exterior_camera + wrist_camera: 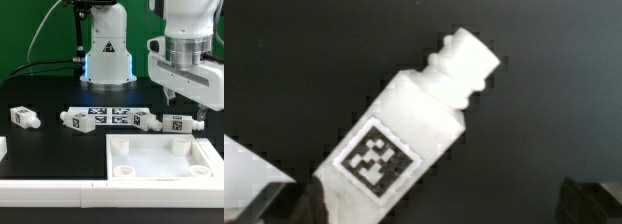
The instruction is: Assemble square table
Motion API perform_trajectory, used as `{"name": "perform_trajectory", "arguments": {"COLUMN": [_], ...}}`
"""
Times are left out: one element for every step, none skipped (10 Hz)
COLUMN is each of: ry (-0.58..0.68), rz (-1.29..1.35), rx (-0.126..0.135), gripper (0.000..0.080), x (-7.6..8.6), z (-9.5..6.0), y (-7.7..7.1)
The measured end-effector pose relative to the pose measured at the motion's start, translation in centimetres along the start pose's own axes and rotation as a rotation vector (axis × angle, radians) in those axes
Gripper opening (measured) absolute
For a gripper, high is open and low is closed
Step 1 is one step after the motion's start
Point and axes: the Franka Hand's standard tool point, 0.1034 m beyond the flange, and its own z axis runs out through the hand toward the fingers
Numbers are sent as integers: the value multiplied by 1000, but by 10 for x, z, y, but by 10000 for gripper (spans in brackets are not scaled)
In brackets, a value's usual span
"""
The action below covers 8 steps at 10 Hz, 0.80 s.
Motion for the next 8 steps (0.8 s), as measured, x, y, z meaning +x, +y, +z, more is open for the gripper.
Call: {"name": "perform_trajectory", "arguments": {"ry": [0,15,34,42,47,54,53,53], "rz": [0,98,140,174,174,166,157,149], "rx": [0,21,35,55,58,68,69,68], "gripper": [649,649,649,649,649,649,649,560], "x": [0,-1,-5,-2,-3,-3,-3,-3], "z": [1,7,20,29,34,37,36,36], "y": [1,6,17,20,21,19,19,19]}}
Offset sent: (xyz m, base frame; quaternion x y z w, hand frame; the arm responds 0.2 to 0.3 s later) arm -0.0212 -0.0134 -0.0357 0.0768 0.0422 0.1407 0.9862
